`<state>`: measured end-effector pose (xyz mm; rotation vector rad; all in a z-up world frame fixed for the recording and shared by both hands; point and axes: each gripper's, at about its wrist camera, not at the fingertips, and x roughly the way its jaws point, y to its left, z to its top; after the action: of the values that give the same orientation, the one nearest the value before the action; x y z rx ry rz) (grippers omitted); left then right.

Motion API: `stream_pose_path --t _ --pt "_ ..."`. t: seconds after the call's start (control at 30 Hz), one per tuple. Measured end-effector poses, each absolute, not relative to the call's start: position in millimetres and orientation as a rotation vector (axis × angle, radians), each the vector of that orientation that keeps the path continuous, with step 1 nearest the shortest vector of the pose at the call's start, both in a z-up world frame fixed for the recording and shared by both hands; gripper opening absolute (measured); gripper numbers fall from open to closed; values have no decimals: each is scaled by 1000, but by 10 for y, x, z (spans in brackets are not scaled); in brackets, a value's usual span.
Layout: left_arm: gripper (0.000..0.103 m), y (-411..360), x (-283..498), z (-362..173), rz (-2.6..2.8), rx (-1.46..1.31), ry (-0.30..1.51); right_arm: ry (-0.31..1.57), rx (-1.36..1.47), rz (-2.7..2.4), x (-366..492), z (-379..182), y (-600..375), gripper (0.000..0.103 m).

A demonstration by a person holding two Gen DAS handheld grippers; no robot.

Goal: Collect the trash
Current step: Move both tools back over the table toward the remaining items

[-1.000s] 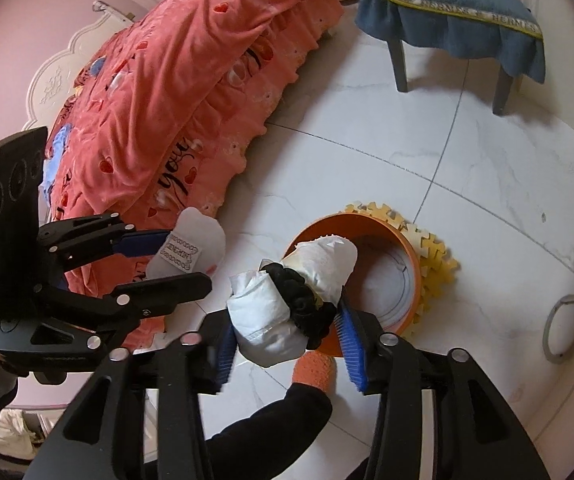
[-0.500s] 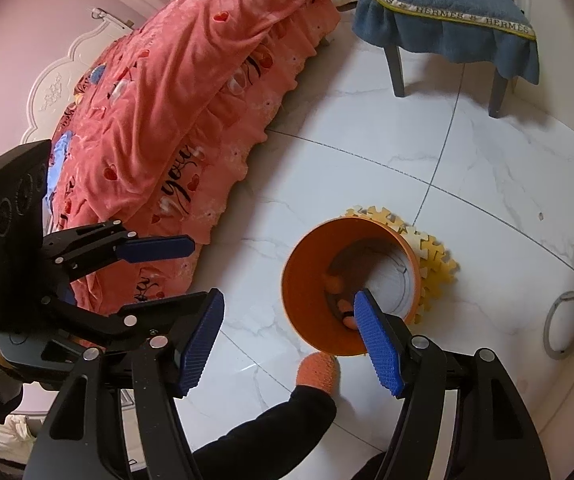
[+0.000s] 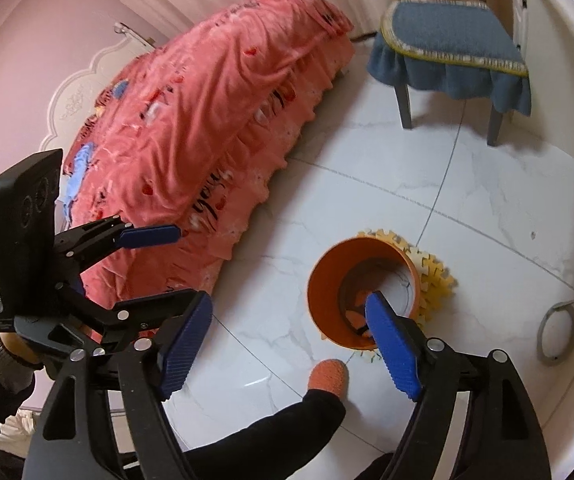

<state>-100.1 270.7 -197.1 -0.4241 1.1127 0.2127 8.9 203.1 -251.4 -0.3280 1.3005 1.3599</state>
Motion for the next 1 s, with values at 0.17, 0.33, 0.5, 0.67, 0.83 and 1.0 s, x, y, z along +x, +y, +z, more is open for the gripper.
stream_pose_path --t 0.17,0.33,0.5,0.67,0.83,1.0 --pt "92 2494 -955 -1614 232 -369 1100 1260 -290 1375 69 -2041 1751 83" --pt "94 2251 -889 -1235 214 -326 1062 1195 -247 1370 88 -1544 1348 85" --pt "95 1979 -798 -968 183 -263 1033 1139 -214 1338 153 -1165 883 85" --pt "97 1657 -671 -750 143 -201 1012 1093 -173 1283 234 -907 375 85" --pt "97 1360 -522 -591 90 -162 984 1054 -146 1227 346 -787 -81 85" --pt "97 1018 -273 -565 20 -105 987 1028 -132 1138 471 -768 -529 85"
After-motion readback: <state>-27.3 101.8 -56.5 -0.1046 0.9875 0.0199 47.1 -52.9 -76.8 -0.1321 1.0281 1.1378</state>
